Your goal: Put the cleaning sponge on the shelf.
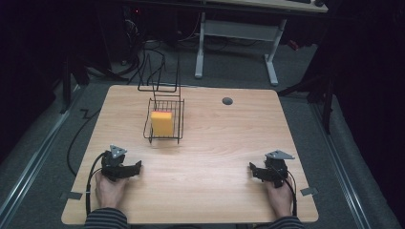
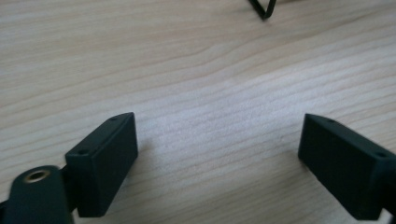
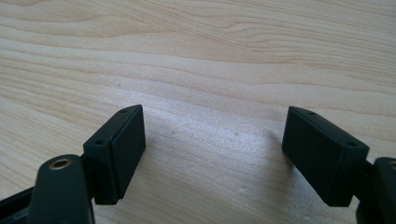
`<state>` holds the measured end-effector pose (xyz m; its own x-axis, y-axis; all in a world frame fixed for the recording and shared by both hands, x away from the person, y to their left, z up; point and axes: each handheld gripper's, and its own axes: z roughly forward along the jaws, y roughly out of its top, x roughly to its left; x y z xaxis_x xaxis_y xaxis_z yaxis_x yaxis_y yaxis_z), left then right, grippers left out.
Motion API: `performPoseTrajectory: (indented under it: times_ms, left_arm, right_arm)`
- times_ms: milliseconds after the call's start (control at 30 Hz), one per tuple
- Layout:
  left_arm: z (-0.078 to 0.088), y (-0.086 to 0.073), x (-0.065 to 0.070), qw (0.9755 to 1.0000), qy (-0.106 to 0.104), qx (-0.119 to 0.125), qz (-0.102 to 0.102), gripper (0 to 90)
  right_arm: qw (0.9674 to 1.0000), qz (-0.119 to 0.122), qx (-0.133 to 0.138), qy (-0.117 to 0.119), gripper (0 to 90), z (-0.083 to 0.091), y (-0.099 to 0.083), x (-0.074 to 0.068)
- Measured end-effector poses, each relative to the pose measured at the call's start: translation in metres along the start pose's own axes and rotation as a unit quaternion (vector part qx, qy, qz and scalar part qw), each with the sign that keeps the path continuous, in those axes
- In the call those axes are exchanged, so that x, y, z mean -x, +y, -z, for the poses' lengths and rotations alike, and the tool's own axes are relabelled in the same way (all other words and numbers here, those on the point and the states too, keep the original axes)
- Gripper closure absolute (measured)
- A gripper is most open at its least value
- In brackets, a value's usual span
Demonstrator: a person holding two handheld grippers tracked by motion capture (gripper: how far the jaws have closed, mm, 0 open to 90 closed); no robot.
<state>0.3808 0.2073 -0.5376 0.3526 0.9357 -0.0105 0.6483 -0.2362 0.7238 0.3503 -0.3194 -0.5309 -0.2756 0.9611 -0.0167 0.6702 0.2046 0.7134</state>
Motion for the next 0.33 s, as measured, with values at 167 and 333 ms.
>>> performPoseTrajectory:
  times_ms: [167, 333]
  left_arm:
    - [0.0004, -0.0003, 0.0017, 1.0, 0.006, 0.002, 0.003, 15.5]
    - [0.0004, -0.0003, 0.0018, 1.0, 0.007, 0.003, 0.004, 15.5]
  right_arm:
    - [1.0, 0.0, 0.0, 0.0, 21.8, 0.0, 0.0, 0.0]
    - [1.0, 0.0, 0.0, 0.0, 21.8, 0.0, 0.0, 0.0]
